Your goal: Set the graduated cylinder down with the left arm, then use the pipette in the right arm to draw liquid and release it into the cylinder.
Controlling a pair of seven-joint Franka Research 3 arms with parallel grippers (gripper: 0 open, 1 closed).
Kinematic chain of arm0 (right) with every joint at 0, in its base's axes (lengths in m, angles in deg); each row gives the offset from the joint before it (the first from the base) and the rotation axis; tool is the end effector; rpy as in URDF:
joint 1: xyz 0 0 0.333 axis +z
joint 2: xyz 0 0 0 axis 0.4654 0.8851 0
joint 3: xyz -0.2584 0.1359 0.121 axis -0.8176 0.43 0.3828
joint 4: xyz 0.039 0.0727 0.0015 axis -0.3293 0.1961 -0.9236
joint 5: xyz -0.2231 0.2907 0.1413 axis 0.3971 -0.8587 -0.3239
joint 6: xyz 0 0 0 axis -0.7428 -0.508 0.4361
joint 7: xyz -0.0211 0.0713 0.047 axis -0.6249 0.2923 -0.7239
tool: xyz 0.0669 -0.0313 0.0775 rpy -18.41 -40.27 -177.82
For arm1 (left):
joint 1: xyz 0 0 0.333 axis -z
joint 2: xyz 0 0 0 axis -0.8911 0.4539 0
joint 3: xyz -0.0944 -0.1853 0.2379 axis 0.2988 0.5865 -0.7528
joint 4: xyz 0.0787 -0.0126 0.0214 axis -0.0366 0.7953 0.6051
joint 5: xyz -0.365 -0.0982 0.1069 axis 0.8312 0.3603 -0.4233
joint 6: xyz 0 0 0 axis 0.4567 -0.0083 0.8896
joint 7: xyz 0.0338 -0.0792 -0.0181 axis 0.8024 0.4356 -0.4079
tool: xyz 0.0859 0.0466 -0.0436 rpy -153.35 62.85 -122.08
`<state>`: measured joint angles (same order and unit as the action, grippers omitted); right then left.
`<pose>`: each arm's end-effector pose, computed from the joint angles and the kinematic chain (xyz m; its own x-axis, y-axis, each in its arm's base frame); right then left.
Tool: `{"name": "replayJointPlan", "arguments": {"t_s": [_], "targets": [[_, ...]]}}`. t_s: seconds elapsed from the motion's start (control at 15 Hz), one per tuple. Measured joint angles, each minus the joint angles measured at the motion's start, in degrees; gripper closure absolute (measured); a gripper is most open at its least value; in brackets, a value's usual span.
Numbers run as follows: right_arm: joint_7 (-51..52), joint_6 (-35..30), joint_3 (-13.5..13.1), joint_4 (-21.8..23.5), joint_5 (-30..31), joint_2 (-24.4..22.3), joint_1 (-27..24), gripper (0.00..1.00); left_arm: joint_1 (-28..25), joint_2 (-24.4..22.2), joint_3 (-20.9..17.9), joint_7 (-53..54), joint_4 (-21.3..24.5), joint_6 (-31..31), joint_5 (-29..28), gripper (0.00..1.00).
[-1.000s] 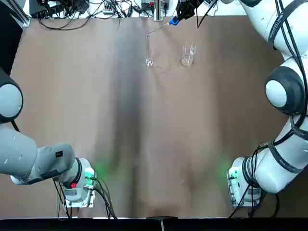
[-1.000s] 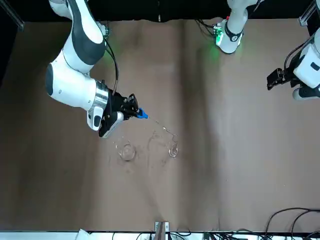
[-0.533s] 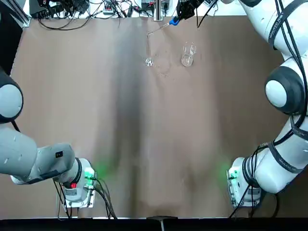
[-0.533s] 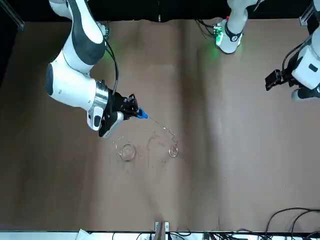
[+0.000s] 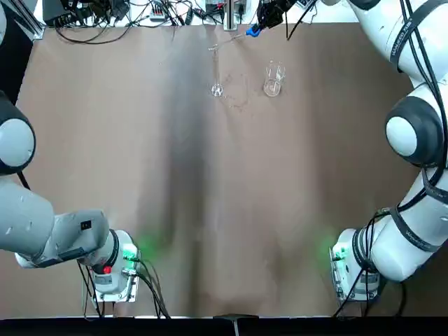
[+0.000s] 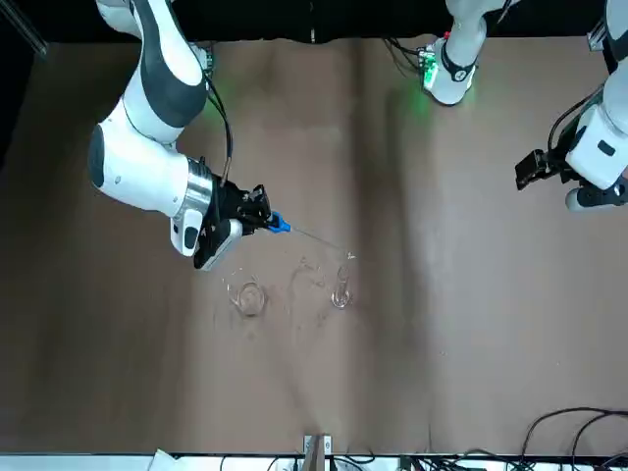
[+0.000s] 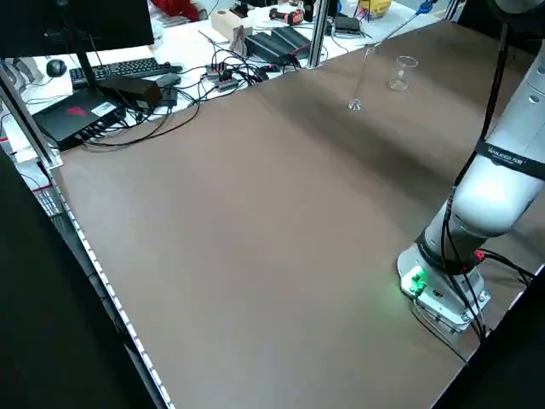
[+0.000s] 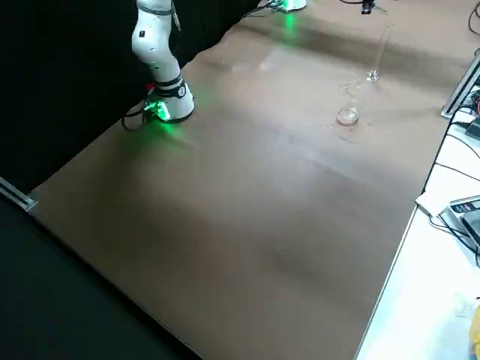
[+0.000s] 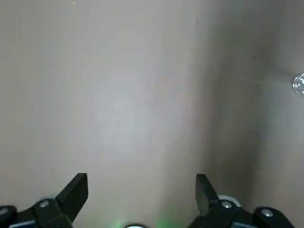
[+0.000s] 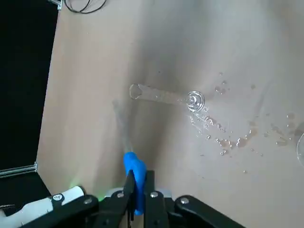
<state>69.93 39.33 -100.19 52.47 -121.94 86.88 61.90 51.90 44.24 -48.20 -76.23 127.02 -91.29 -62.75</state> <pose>0.6009 0.3216 0.4945 0.9604 0.2407 0.1404 0.2736 -0.7194 -0.6384 0.5601 -0.0615 0.6064 0.9942 0.0847 -0.0658 0.0806 -0.9947 -0.0635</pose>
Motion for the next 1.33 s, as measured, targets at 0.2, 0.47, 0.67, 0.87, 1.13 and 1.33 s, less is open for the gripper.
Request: {"name": "replayJointPlan", "arguments": {"t_s": [0.2,0.47,0.67,0.87,1.13,1.33], "targets": [[0.0,0.0,0.0,0.0,0.0,0.0,0.0,0.91,-0.2,0.0,0.0,-0.5,0.0,0.0,-0.1,0.0],[0.0,-0.1,-0.1,0.0,0.0,0.0,0.0,0.91,-0.6,0.0,-0.4,-3.0,0.0,0.0,-0.1,0.0],[0.0,-1.0,-0.4,0.0,1.0,0.0,-0.9,0.91,-0.6,0.0,-0.4,-6.8,0.0,0.0,-0.1,0.0],[0.1,-1.7,-0.5,0.0,1.3,0.0,-2.0,0.91,-0.1,0.0,-0.1,-8.2,0.0,0.0,-0.3,0.0],[0.1,-1.7,-0.3,0.0,1.3,0.0,-2.0,0.91,-0.1,0.0,-0.1,-8.2,0.0,0.0,-0.5,0.0],[0.1,-1.7,-0.3,0.0,1.4,0.0,-2.0,0.91,-0.1,0.0,-0.1,-8.2,0.0,0.0,-0.5,0.0]]}}
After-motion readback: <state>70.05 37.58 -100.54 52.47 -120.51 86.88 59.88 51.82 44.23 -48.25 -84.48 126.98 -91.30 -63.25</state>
